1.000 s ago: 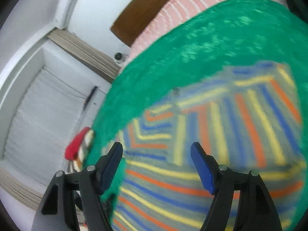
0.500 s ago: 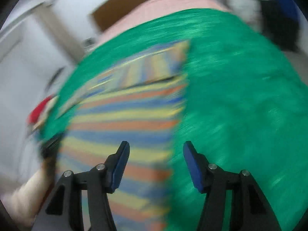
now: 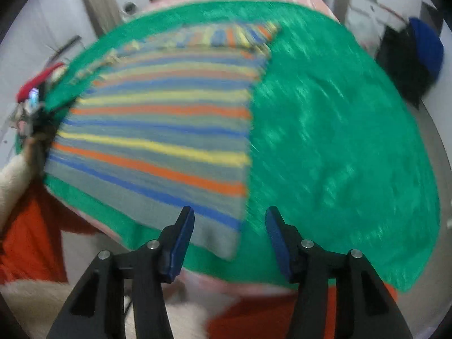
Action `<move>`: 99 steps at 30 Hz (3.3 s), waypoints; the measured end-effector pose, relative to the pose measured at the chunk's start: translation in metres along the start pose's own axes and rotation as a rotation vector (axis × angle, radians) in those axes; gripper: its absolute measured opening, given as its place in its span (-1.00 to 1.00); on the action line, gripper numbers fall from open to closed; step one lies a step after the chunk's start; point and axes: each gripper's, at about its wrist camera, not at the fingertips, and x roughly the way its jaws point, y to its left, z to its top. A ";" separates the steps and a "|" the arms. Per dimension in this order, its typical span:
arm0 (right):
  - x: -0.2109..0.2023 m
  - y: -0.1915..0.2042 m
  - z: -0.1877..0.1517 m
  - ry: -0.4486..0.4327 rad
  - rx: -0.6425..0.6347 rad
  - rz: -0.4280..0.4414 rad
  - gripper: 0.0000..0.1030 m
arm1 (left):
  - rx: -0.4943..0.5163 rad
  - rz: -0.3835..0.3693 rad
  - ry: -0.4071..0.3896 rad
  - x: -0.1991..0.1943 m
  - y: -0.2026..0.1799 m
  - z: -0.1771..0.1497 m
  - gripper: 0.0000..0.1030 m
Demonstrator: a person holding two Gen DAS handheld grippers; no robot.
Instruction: Fold small clothes
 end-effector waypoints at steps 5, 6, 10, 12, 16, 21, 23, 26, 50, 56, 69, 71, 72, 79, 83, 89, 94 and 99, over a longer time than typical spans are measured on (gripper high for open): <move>0.031 0.055 0.040 -0.155 -0.042 -0.010 0.05 | -0.001 -0.002 -0.001 0.000 0.000 0.000 0.99; 0.043 0.059 0.051 -0.167 -0.028 -0.049 0.05 | -0.001 -0.003 -0.001 0.000 0.000 0.000 0.99; 0.054 0.059 0.072 -0.234 0.023 -0.204 0.11 | -0.006 -0.008 -0.003 -0.001 0.001 0.000 0.99; 0.052 0.068 0.081 -0.239 0.051 -0.251 0.24 | -0.005 -0.007 -0.004 -0.001 0.001 -0.001 0.99; 0.042 0.069 0.084 -0.238 0.045 -0.347 0.55 | -0.005 -0.007 -0.003 -0.001 0.001 -0.001 0.99; 0.029 0.067 0.079 -0.211 0.056 -0.407 0.66 | -0.005 -0.007 -0.003 -0.001 0.001 -0.001 0.99; 0.026 0.067 0.078 -0.202 0.060 -0.425 0.67 | -0.006 -0.008 -0.003 -0.001 0.001 -0.001 0.99; 0.026 0.065 0.078 -0.192 0.067 -0.451 0.67 | -0.006 -0.008 -0.003 -0.001 0.001 -0.001 0.99; 0.009 0.067 0.080 -0.177 0.078 -0.530 0.67 | -0.007 -0.009 -0.003 -0.001 0.001 -0.001 0.99; 0.010 0.068 0.080 -0.167 0.077 -0.525 0.67 | -0.007 -0.009 -0.003 -0.001 0.001 -0.001 0.99; 0.011 0.070 0.079 -0.157 0.077 -0.524 0.67 | -0.007 -0.009 -0.003 -0.001 0.001 -0.001 0.99; 0.011 0.070 0.078 -0.156 0.076 -0.524 0.67 | -0.007 -0.009 -0.003 -0.001 0.001 -0.001 0.99; 0.011 0.070 0.078 -0.155 0.077 -0.525 0.67 | -0.007 -0.009 -0.003 -0.001 0.001 -0.001 0.99; 0.012 0.070 0.078 -0.153 0.080 -0.520 0.67 | -0.006 -0.006 0.000 -0.001 0.000 -0.001 0.99; 0.017 0.069 0.075 -0.154 0.100 -0.436 0.67 | 0.008 0.008 0.060 -0.004 -0.002 0.004 0.99; 0.022 0.083 0.069 -0.170 0.070 -0.377 0.67 | -0.074 -0.125 0.097 -0.033 0.024 0.049 0.99; 0.019 0.089 0.083 -0.202 0.069 -0.348 0.67 | -0.133 -0.034 0.104 -0.004 0.069 0.111 0.99; 0.017 0.093 0.091 -0.236 0.053 -0.349 0.67 | -0.301 0.024 0.292 0.081 0.115 0.132 0.89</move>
